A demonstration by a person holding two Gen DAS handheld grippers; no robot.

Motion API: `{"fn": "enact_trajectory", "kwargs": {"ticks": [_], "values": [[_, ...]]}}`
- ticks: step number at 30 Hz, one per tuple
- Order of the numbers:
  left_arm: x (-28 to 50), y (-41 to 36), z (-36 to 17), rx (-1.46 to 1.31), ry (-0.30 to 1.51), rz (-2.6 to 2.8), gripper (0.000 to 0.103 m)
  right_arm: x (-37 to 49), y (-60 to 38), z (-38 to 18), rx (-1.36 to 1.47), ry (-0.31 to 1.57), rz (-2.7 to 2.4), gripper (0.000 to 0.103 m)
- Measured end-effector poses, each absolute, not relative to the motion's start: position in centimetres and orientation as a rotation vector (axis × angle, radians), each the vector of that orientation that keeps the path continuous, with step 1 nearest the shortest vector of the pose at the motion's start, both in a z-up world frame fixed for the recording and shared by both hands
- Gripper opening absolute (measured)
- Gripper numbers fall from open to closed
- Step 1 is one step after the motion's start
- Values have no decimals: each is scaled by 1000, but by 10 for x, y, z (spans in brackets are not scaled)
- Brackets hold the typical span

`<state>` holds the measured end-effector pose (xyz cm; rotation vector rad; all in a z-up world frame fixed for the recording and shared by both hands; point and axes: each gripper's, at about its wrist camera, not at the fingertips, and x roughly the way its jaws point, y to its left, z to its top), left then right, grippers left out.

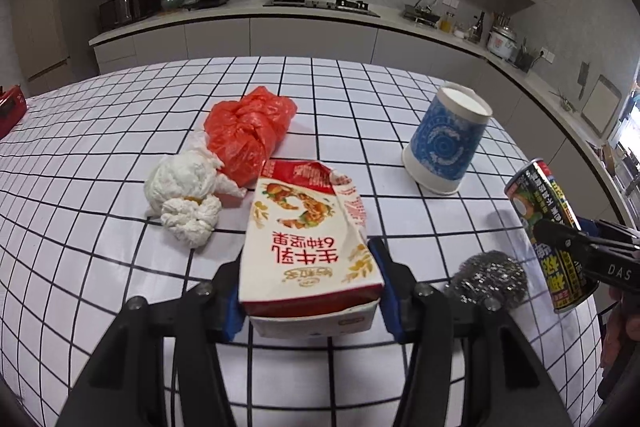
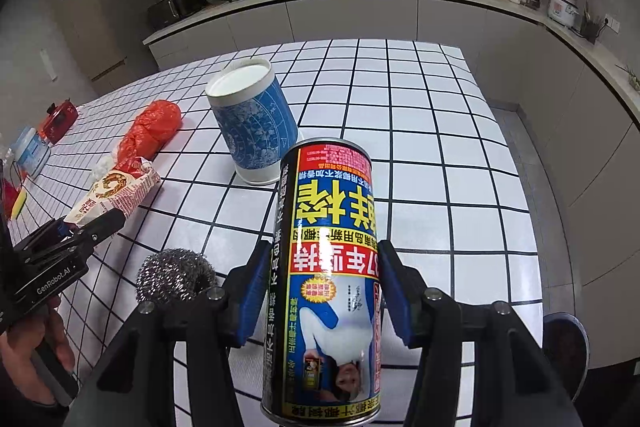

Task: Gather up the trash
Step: 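Lift the milk carton and can and carry both over the black bin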

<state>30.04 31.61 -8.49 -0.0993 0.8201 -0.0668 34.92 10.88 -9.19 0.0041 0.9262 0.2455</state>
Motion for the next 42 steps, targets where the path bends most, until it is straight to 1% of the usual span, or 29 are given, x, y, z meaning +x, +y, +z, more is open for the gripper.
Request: {"fn": "enact_trajectory", "kwargs": {"ticks": [7,9,10,12,13,14,16,17,18,19,24,30,42], "values": [[287,309,-85,-107,830,-70,53,330,105,-80,-6,895,272,55],[286,307,-90,-101,838,-68,55,325,103,-78,-3,890,282,55],[288,307,-94,-95,859,-55,57,322,103,-77,-4,888,283,55],[295,305,-101,-90,881,-49,66,319,100,-78,-3,891,286,55],[295,304,-103,-87,882,-46,73,318,99,-77,-1,892,287,55],[300,304,-107,-73,893,-30,75,316,97,-78,0,892,287,55],[308,305,-113,-63,920,-31,75,314,94,-78,2,894,283,55],[310,306,-116,-66,934,-34,60,312,92,-78,2,894,282,55],[310,307,-118,-75,936,-39,56,311,90,-78,3,895,280,55],[308,309,-115,-84,922,-43,55,310,88,-78,6,895,278,55],[285,305,-91,-104,857,-44,55,303,77,-73,13,884,272,55],[262,278,-68,-91,815,-68,55,294,65,-68,18,869,286,55],[229,207,-64,-112,796,-60,55,276,8,-66,-3,850,256,55]]}}
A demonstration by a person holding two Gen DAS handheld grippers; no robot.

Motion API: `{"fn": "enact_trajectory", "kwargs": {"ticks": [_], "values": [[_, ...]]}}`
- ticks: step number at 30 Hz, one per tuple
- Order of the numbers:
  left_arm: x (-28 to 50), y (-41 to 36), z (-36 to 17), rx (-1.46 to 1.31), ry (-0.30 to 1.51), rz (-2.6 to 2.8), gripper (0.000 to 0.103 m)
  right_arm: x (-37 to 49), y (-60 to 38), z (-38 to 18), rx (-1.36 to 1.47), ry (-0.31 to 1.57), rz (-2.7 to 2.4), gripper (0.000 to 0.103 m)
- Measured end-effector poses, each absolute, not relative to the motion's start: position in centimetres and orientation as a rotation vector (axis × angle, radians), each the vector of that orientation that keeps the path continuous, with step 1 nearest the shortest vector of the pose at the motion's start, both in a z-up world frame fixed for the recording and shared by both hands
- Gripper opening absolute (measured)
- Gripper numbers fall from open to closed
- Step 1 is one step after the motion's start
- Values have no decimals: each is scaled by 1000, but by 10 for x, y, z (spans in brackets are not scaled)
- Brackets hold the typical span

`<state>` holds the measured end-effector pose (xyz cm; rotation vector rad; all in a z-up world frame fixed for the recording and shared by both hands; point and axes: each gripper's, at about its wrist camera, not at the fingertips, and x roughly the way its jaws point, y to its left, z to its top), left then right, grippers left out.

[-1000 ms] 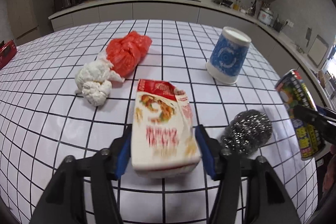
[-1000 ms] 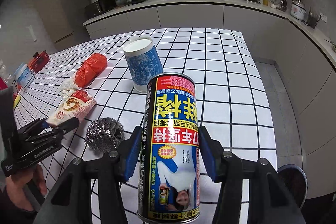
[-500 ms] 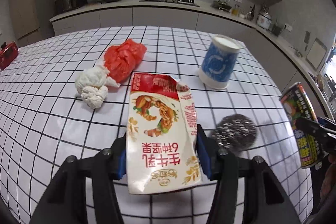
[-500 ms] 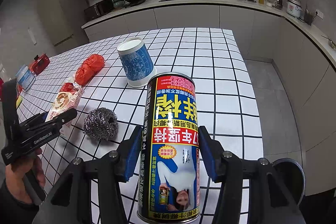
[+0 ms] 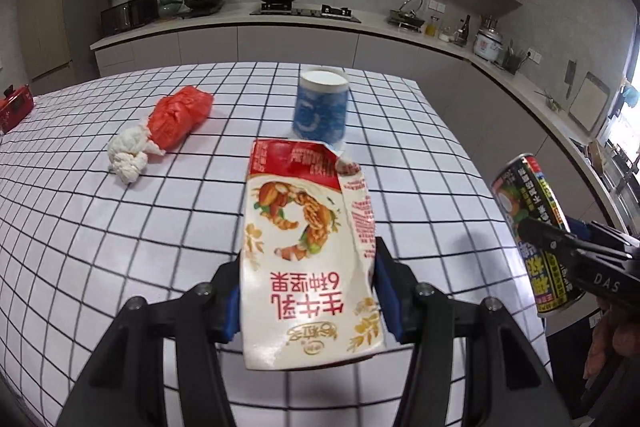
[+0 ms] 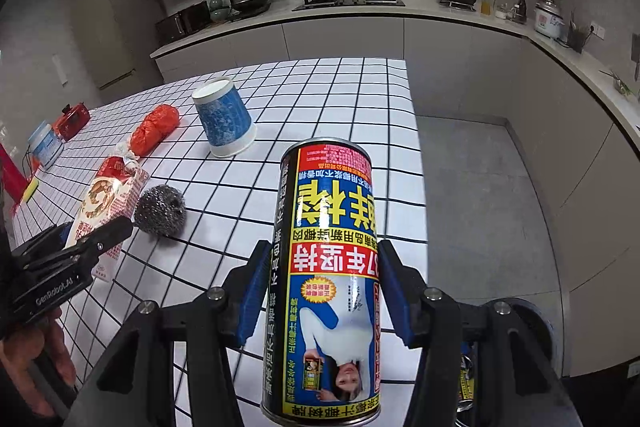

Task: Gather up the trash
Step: 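Lift the milk carton and can and carry both over the black bin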

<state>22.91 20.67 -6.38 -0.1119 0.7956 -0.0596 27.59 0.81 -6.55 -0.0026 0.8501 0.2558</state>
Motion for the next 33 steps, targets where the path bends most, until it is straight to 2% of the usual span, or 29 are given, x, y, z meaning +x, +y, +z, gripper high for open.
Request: {"fn": "enact_trajectory", "kwargs": {"ticks": [19,33], "values": [[183,124,-64,-105,791,-76,55,227,-70,-57,-57,799,164,55],[167,11,-71,-62,802,-216,55,190,-194,-68,-55,817,12,55]]}}
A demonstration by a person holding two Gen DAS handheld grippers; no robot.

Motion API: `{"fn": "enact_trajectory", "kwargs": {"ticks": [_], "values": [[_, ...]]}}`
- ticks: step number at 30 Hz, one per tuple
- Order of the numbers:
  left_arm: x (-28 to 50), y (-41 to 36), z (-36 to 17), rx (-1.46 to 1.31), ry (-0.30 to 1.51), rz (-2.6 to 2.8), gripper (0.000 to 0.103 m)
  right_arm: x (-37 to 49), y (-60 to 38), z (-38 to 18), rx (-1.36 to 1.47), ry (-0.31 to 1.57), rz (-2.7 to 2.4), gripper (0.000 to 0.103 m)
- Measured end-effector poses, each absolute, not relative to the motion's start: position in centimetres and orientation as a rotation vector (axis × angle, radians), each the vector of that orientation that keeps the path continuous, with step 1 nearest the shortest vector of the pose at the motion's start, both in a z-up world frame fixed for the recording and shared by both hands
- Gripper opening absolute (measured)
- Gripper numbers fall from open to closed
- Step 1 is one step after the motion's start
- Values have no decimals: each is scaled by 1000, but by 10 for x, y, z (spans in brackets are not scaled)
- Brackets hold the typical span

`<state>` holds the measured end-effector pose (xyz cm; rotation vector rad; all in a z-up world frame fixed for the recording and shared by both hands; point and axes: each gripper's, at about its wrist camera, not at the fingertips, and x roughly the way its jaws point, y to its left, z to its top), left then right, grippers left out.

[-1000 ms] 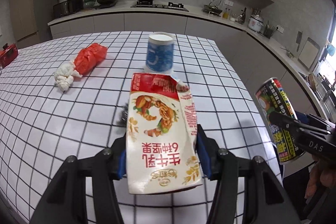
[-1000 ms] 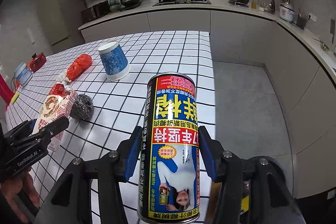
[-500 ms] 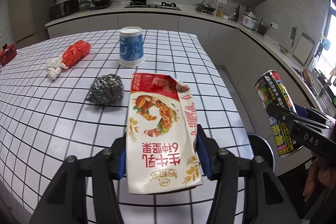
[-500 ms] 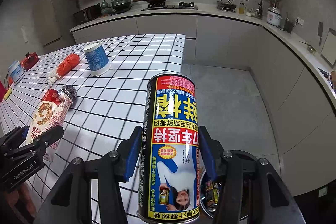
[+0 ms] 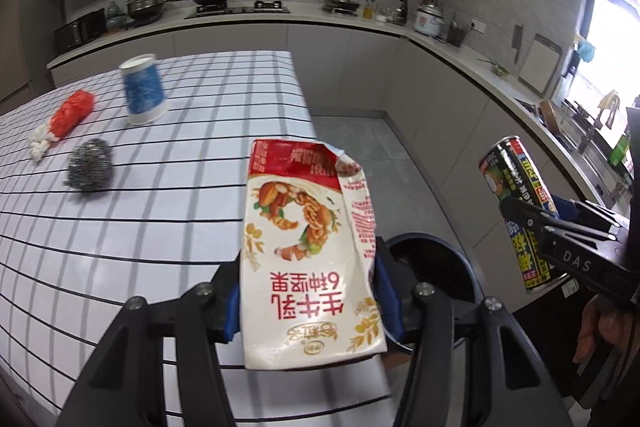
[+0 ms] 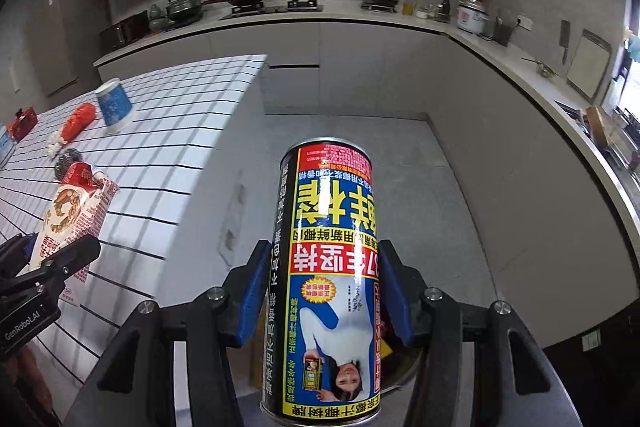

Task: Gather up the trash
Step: 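Lift the milk carton and can and carry both over the black bin, then open the left tool over the bin while the right tool releases the can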

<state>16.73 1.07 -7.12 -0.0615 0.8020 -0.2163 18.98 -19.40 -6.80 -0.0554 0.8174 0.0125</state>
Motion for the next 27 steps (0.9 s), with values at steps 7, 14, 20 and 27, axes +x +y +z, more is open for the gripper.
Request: {"fn": "enact_trajectory", "kwargs": {"ticks": [7,14,20,27], "values": [[160,-54,-81,-42,817,-280,55,172,-252,-79,-55,837,-32,55],[161,-96,-105,-41,851,-309,55,166,-291,-113,-50,888,-13,55],[161,-114,-128,-39,881,-276,55,170,-311,-151,-39,928,23,55],[163,-128,-144,-42,893,-246,55,185,-318,-187,-29,966,79,55]]}}
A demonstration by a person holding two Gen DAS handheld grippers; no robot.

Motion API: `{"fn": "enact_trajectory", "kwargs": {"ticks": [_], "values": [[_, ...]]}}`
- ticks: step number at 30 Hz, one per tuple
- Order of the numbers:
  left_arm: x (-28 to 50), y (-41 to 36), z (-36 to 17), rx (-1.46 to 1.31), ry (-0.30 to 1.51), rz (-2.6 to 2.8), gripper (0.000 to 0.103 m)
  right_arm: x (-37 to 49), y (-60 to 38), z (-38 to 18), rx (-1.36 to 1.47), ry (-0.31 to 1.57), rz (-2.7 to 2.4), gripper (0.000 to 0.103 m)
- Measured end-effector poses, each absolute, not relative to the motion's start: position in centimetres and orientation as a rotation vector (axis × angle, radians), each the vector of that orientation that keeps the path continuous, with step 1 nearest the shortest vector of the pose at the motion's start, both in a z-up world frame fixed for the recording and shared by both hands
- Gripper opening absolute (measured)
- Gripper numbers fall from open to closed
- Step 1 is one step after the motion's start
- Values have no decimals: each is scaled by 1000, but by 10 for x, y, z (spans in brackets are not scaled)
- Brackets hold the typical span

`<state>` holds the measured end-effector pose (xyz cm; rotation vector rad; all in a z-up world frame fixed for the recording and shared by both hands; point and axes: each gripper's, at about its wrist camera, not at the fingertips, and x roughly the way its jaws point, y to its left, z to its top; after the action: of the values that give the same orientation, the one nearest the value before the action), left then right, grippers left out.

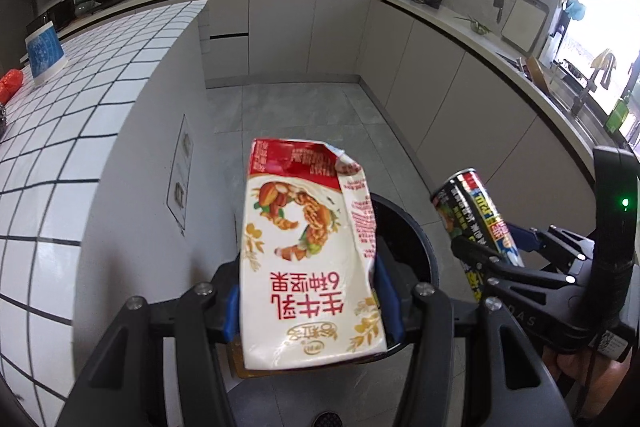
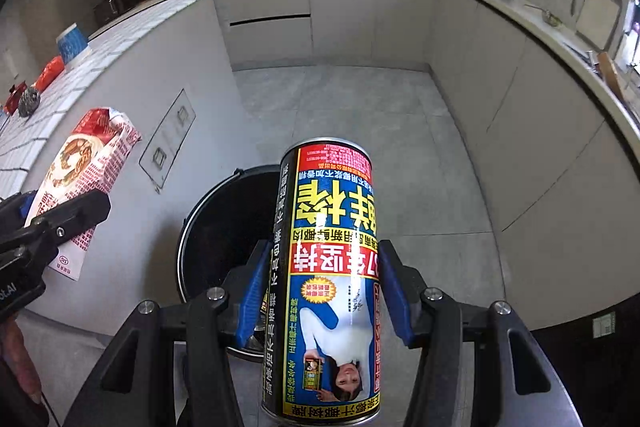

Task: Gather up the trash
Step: 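Open the left tool over the bin while the right tool releases the can, then move both tools back to the island toward the scrubber and tissue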

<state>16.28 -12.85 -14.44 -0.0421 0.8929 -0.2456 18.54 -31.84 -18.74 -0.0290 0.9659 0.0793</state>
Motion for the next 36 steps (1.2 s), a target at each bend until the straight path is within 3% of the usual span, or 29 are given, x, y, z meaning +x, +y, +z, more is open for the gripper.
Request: {"fn": "enact_trajectory", "kwargs": {"ticks": [3,4,5,6,8,10,15,36], "values": [[165,-129,-151,-43,889,-224,55,198,-317,-203,-13,988,145,56],[167,-129,-155,-43,887,-217,55,203,-315,-209,-20,988,189,62],[170,-131,-162,-37,892,-210,55,209,-315,-217,-48,989,203,88],[174,-134,-172,-46,909,-211,56,212,-319,-222,-75,988,158,92],[181,-145,-198,-84,933,-229,61,214,-339,-232,-15,959,139,90],[192,-163,-237,-74,1041,-224,80,219,-353,-248,4,985,86,90],[190,-163,-255,-141,1084,-192,80,217,-385,-255,63,980,10,90],[164,-143,-105,-24,920,-128,84,202,-377,-131,70,905,-6,92]]}}
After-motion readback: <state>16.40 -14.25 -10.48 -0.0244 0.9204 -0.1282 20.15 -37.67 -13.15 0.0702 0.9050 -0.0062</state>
